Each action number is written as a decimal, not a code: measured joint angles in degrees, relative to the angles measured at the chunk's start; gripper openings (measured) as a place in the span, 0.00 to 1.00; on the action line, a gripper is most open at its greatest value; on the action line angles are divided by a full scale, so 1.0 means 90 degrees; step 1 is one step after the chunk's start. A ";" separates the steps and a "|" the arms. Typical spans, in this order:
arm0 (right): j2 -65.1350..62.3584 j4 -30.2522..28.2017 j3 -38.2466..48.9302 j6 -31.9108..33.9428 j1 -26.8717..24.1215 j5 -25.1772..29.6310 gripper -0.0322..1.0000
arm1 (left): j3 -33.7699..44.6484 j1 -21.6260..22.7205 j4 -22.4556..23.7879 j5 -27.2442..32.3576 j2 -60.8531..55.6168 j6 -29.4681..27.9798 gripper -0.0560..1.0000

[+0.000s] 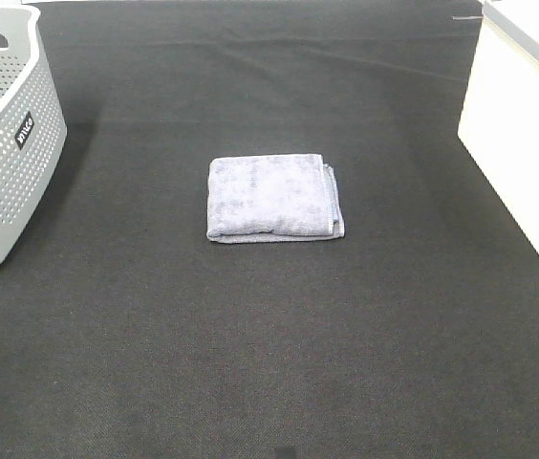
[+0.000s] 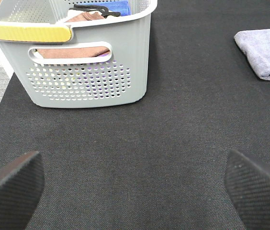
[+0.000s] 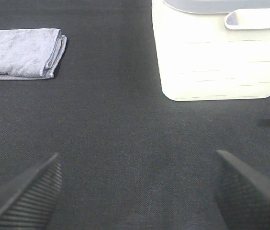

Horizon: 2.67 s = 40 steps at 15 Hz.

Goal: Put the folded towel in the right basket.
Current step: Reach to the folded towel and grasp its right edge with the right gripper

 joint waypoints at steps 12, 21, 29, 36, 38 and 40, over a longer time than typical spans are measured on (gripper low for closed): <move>0.0000 0.0000 0.0000 0.0000 0.0000 0.0000 0.80 | 0.0000 0.0000 0.0000 0.0000 0.0000 0.0000 0.98; 0.0000 0.0000 0.0000 0.0000 0.0000 0.0000 0.80 | 0.0000 0.0000 0.0000 0.0000 0.0000 0.0000 0.98; 0.0000 0.0000 0.0000 0.0000 0.0000 0.0000 0.80 | 0.0000 0.0000 0.0000 0.0000 0.0000 0.0000 0.98; 0.0000 0.0000 0.0000 0.0000 0.0000 0.0000 0.80 | 0.0000 0.0000 0.0000 0.0000 0.0000 0.0000 0.98; 0.0000 0.0000 0.0000 0.0000 0.0000 0.0000 0.80 | 0.0000 0.0000 0.0000 0.0000 0.0000 0.0000 0.98; 0.0000 0.0000 0.0000 0.0000 0.0000 0.0000 0.80 | 0.0000 0.0000 0.0000 0.0000 0.0000 0.0000 0.98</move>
